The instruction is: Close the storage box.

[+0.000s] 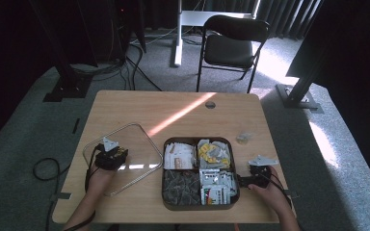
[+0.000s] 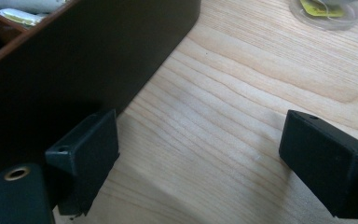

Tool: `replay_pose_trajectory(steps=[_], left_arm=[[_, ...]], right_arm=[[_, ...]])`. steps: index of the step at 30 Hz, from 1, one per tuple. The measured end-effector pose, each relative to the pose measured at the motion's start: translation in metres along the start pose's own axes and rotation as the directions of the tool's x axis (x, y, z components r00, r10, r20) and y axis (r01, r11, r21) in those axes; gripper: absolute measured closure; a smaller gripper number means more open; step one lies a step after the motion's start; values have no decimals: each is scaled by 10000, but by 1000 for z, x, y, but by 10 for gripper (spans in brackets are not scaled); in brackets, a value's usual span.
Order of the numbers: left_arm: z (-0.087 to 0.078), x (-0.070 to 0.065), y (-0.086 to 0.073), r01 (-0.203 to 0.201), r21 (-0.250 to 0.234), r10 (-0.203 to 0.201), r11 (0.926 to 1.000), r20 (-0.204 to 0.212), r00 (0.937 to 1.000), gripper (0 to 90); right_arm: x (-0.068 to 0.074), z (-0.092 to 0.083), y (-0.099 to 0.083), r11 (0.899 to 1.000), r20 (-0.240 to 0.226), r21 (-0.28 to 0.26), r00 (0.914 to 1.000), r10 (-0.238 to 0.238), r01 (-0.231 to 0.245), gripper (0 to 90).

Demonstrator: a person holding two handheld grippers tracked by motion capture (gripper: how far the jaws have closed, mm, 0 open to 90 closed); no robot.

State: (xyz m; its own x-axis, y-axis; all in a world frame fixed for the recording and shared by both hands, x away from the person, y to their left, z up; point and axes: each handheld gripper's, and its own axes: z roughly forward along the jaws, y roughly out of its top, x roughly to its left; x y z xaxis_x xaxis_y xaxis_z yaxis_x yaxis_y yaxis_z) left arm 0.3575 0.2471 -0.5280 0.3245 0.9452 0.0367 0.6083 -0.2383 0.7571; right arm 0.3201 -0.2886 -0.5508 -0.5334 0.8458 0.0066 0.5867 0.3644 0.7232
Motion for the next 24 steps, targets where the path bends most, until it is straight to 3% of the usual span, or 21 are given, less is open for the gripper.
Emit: replay_pose_trajectory(steps=[3, 12, 24], left_arm=[[-3, 1, 2, -29, -68, 30, 10000, 139, 9999, 587], [-17, 3, 14, -75, -271, 73, 9996, -58, 10000, 587], [-40, 7, 30, -48, -638, 60, 9979, 175, 9998, 587]], right_arm=[[0, 0, 0, 10000, 1, -1, 10000, -5, 5, 113], [0, 0, 0, 10000, -1, -2, 10000, -2, 2, 113], [0, 0, 0, 10000, -5, -2, 10000, 5, -5, 113]])
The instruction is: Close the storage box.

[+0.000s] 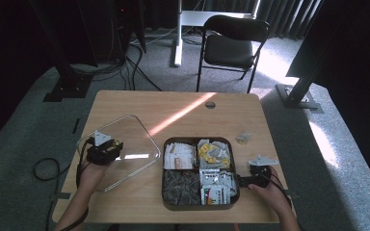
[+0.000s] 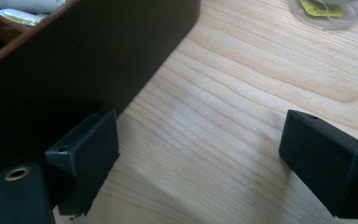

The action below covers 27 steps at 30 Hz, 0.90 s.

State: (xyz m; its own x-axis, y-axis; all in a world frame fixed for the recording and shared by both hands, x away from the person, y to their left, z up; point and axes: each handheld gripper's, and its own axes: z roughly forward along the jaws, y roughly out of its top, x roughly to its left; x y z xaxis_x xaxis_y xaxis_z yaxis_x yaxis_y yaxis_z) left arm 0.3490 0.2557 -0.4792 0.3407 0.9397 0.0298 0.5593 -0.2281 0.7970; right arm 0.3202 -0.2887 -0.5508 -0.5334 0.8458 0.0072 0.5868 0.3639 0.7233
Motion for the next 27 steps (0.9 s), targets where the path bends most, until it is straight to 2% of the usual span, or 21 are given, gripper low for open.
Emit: replay_pose_trajectory(steps=[4, 8, 15, 23, 27], left_arm=[[-7, -4, 7, -39, -184, 45, 9998, 286, 9996, 587], [-13, -13, 15, -374, -288, 386, 9989, 426, 9983, 587], [-16, -27, 24, -617, -383, 645, 9974, 782, 9948, 587], [-21, -41, 34, -791, -440, 846, 9959, 1391, 9867, 587], [-21, -46, 37, -938, -522, 1003, 9942, 1415, 9848, 587]], right_arm=[[0, 0, 0, 10000, -1, -2, 10000, 0, 0, 113], [0, 0, 0, 10000, 2, -1, 10000, -1, 1, 113], [0, 0, 0, 10000, -1, -1, 10000, 1, -1, 113], [0, 0, 0, 10000, -4, -4, 10000, 2, -2, 113], [0, 0, 0, 10000, -9, -8, 10000, 2, -2, 113]])
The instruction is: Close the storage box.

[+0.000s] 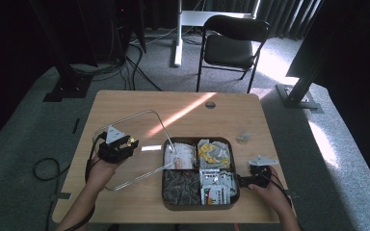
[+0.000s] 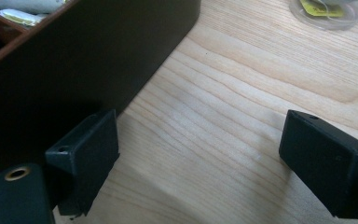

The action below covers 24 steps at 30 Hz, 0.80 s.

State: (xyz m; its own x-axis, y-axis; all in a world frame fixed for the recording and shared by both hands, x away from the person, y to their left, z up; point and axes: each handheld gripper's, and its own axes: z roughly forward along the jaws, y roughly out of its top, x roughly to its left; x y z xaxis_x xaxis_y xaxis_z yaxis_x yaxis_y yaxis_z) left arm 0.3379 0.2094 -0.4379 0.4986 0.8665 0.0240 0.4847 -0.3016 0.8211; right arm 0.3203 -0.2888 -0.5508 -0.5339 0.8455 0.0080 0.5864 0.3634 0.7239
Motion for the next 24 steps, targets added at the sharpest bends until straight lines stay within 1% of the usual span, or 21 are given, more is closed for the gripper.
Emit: replay_pose_trajectory(steps=[1, 5, 12, 13, 18, 24], left_arm=[[0, -1, 1, -38, 14, 38, 10000, 77, 10000, 587], [2, -8, 3, -325, 104, 324, 9994, 158, 9994, 587], [6, -22, 7, -612, 60, 608, 9981, 448, 9971, 587], [6, -22, 7, -612, 60, 608, 9981, 448, 9971, 587], [6, -31, 12, -872, 49, 868, 9962, 610, 9944, 587], [9, -41, 16, -996, 39, 987, 9950, 963, 9904, 587]], right_arm=[[0, 0, 0, 10000, 0, 7, 10000, 12, -12, 113], [0, 0, 0, 10000, -5, 0, 10000, 5, -5, 113], [0, 0, 0, 10000, -21, -1, 10000, 25, -25, 113], [0, 0, 0, 10000, -21, -1, 10000, 25, -25, 113], [0, 0, 0, 10000, -5, -1, 10000, 6, -6, 113], [0, 0, 0, 10000, -12, 2, 10000, 25, -25, 113]])
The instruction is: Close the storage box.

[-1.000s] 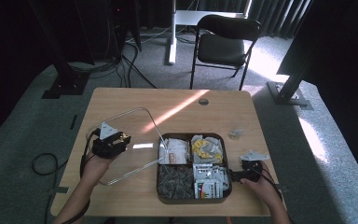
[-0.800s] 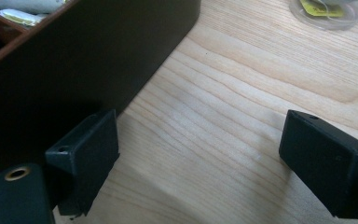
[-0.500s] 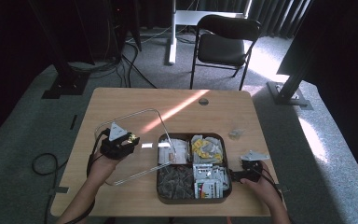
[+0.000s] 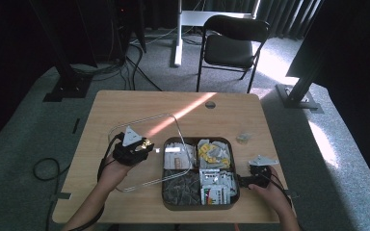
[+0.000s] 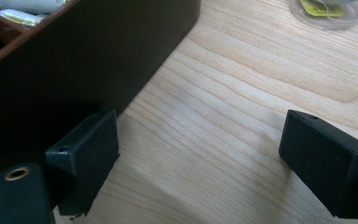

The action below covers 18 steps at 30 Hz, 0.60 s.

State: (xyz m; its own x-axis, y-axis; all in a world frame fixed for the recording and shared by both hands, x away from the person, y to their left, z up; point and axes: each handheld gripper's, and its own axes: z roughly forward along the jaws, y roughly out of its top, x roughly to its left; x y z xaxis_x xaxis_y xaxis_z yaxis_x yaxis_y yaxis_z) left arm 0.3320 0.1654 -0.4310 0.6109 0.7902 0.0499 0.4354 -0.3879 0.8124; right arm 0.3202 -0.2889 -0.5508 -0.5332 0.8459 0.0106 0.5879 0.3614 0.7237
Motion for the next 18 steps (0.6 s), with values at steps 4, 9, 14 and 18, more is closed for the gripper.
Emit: replay_pose_trajectory(steps=[4, 9, 14, 18], left_arm=[[2, -6, 3, -146, 4, 146, 9999, 183, 9997, 587], [4, -12, 8, -294, -98, 298, 9995, 403, 9987, 587], [8, -21, 11, -481, -70, 485, 9988, 718, 9962, 587], [12, -28, 13, -666, 6, 662, 9978, 943, 9933, 587]], right_arm=[[0, 0, 0, 10000, -11, -6, 10000, 7, -7, 113], [0, 0, 0, 10000, -19, -16, 10000, 26, -26, 113], [0, 0, 0, 10000, -1, -3, 10000, 3, -3, 113], [0, 0, 0, 10000, -1, -4, 10000, 2, -2, 113]])
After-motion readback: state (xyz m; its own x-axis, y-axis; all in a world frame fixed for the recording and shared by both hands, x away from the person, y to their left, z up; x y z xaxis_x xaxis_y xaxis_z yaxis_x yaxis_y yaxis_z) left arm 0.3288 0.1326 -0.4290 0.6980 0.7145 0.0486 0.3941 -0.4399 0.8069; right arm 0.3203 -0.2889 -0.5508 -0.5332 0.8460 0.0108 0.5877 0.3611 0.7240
